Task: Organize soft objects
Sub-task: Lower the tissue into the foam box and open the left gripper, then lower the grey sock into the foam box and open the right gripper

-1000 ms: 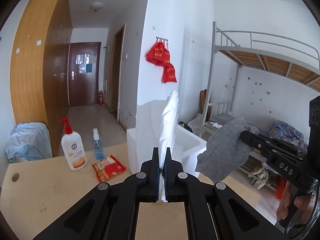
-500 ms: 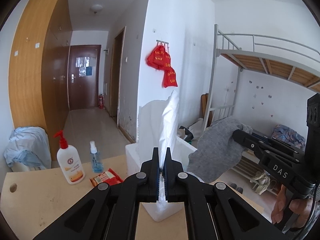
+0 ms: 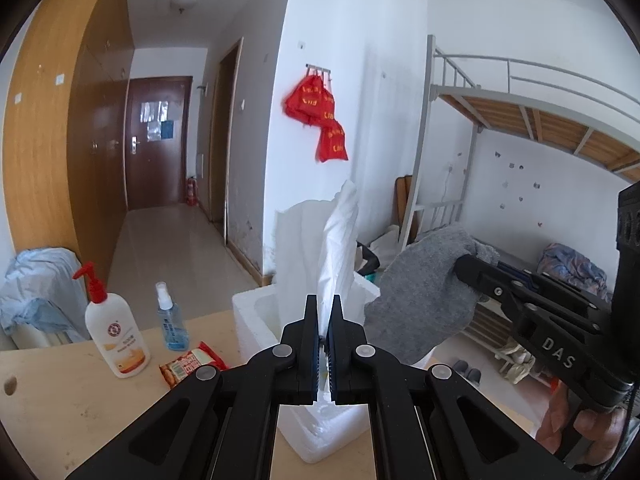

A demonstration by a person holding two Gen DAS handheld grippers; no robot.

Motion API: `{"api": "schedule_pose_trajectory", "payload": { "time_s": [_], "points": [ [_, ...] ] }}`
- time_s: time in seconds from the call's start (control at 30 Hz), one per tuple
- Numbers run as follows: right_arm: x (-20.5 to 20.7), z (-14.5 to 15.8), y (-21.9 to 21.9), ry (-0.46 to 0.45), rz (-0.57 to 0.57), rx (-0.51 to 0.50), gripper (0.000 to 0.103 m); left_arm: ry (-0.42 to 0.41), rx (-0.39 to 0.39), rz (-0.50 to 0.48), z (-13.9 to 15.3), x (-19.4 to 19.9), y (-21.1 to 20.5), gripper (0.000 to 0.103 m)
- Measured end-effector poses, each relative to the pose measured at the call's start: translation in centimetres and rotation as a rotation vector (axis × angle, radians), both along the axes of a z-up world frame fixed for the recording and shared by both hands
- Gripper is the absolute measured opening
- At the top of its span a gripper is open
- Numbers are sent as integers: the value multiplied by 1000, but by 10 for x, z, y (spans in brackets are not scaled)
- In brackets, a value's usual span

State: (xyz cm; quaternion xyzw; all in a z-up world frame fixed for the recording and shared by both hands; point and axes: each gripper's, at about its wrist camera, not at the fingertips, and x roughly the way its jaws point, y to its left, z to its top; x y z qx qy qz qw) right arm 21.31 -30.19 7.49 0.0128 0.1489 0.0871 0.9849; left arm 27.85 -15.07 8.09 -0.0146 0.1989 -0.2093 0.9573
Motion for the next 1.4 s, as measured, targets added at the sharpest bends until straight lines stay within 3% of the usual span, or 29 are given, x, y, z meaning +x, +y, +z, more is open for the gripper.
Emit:
{"api": "schedule_pose_trajectory", "payload": {
  "time_s": [0.43,0.8,0.87,0.9,0.97,1.03,1.1,1.23,1.4],
  "points": [
    [9,1,-3,2,-8,-1,17,106,45,-38,-28,56,-26,3],
    [16,-3,-7,16,-19,10,17,191,107,-40,-50,78,-43,5],
    [16,-3,-7,16,-19,10,17,206,106,-30,-53,82,-43,11],
    [16,-3,-6,15,-20,9,17,217,108,-30,-55,84,-43,19],
    [17,-3,-6,15,-21,9,17,235,115,-18,-58,87,-43,40],
    [17,-3,-5,13,-21,7,17,226,113,-13,-57,86,-42,69],
    [17,-3,-4,11,-19,8,17,199,110,-1,-54,83,-40,75],
    [19,-3,-4,11,-16,9,17,166,115,27,-47,77,-35,99],
    [21,-3,-5,11,-9,9,17,108,134,83,-40,70,-27,102]
  ]
}}
